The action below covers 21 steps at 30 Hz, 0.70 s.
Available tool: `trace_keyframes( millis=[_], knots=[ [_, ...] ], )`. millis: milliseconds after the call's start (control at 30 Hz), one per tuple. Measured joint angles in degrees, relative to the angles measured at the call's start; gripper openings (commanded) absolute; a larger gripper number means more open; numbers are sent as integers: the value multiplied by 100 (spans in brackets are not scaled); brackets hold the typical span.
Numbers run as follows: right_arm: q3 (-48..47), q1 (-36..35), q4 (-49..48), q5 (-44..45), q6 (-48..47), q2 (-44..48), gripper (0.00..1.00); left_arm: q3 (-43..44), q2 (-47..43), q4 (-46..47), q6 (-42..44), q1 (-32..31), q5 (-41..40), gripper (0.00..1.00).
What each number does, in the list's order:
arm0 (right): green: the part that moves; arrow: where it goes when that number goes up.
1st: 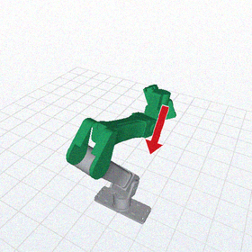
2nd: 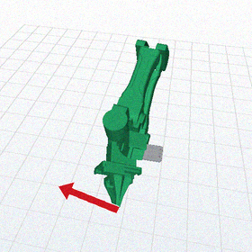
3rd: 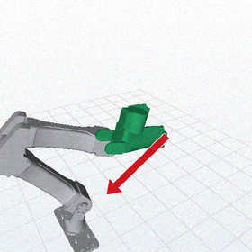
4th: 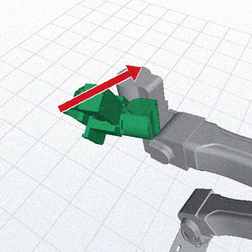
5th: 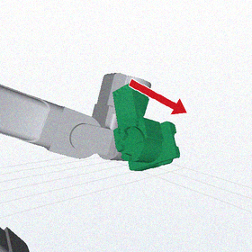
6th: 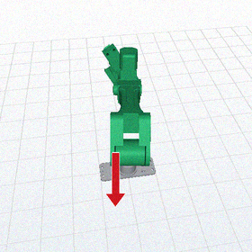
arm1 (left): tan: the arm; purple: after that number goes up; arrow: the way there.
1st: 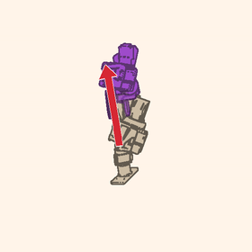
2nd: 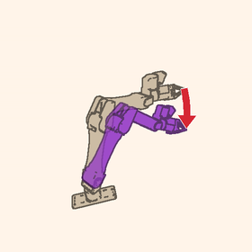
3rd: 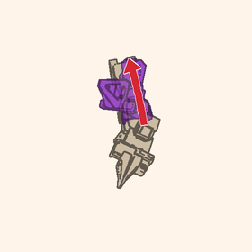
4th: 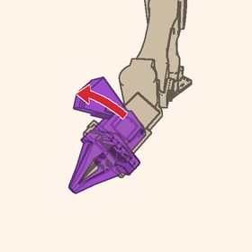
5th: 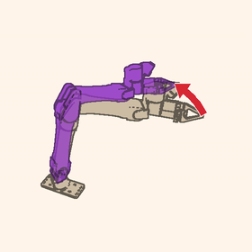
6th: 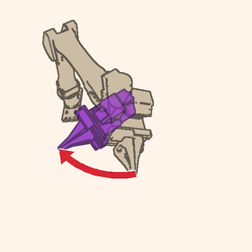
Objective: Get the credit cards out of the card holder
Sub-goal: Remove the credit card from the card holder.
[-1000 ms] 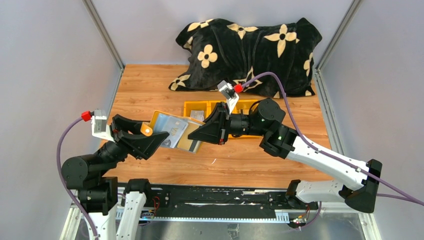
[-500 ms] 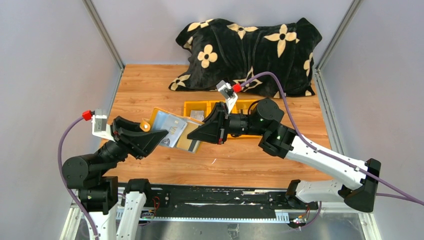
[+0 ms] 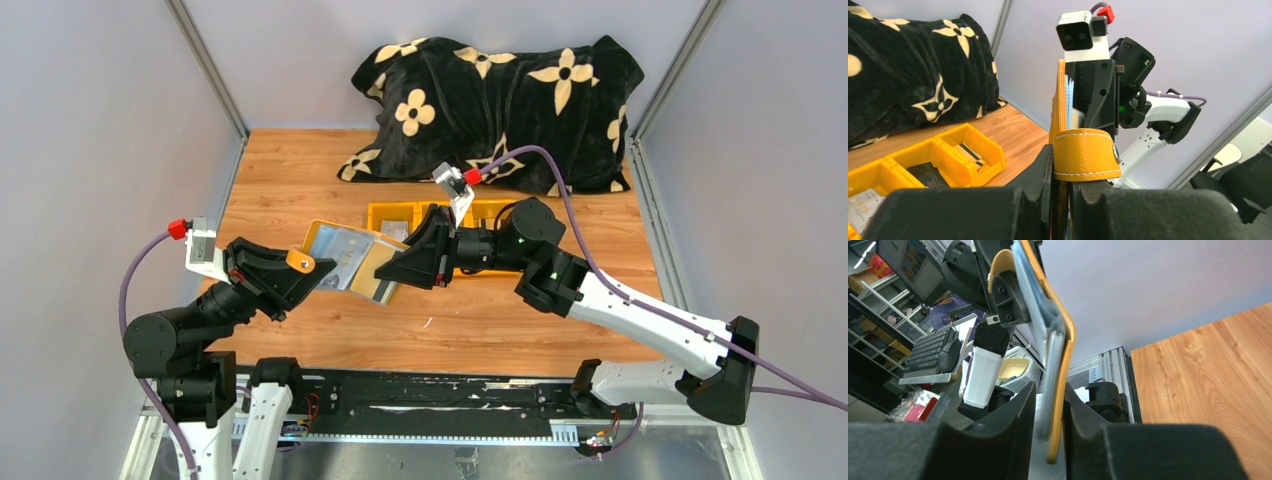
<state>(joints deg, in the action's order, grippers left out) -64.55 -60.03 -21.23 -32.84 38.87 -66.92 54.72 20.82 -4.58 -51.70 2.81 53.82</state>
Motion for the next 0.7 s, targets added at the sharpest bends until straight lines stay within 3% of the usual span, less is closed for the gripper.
trace_keyframes(
  millis=[33, 167, 500, 700],
  knots=[
    [20, 13, -37, -15, 26, 0, 43, 0, 9, -7, 4, 0, 0, 4],
    [118, 116, -142, 7, 52, 72, 56, 0, 55, -35, 31, 0, -4, 0],
    [313, 608, 391, 1180, -188, 1309, 61, 0, 125, -769, 531, 0, -592, 0],
    [243, 605, 107, 837, 87, 1032, 59, 0, 173, -973, 656, 0, -857, 0]
  ],
)
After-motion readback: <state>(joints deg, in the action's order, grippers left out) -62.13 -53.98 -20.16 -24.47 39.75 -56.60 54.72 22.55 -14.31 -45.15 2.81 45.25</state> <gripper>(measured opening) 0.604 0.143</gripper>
